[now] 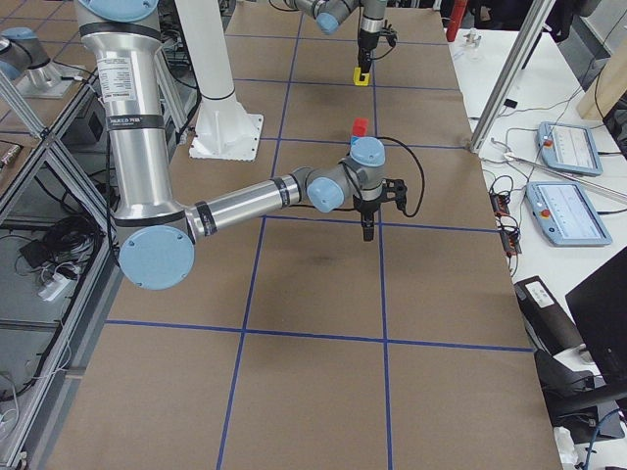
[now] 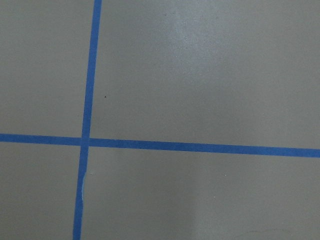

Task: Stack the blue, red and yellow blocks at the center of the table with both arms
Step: 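Carry the yellow cube with the left gripper over the red cube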

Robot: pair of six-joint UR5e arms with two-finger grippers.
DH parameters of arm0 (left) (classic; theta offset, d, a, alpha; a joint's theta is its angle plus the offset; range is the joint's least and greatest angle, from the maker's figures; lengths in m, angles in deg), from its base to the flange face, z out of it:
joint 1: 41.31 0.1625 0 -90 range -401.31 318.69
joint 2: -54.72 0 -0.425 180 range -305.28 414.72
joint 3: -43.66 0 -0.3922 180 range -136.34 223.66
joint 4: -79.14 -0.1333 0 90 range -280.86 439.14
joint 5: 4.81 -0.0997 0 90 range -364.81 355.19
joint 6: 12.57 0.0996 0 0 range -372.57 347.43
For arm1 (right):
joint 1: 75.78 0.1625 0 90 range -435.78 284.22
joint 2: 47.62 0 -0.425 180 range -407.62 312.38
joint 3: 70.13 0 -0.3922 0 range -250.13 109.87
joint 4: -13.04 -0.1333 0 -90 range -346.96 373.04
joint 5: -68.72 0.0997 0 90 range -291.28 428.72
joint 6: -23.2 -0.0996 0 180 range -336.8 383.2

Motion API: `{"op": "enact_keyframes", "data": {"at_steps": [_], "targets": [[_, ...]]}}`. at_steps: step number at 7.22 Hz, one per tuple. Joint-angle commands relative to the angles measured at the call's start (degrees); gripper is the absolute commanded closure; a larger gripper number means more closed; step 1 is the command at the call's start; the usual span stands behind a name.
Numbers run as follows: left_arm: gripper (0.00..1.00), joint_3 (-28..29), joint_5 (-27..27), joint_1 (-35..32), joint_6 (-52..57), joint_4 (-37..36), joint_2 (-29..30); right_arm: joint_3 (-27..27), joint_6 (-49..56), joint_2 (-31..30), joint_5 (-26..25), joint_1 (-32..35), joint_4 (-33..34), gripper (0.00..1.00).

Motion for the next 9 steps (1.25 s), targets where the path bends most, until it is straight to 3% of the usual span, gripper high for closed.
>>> {"op": "enact_keyframes", "data": {"at_steps": [1, 3, 9], "targets": [[1.0, 13.4, -8.0, 5.7, 2.8, 2.0, 13.5, 0.2, 0.1, 0.0, 0.0, 0.0, 0.0, 0.0], [1.0, 15.3, -8.2, 8.2, 3.1, 5.1, 13.0, 0.1, 0.1, 0.0, 0.0, 0.0, 0.0, 0.0], [1.0, 16.0, -11.7, 8.7, 3.3, 5.2, 13.9, 0.4, 0.1, 0.0, 0.0, 0.0, 0.0, 0.0]]}}
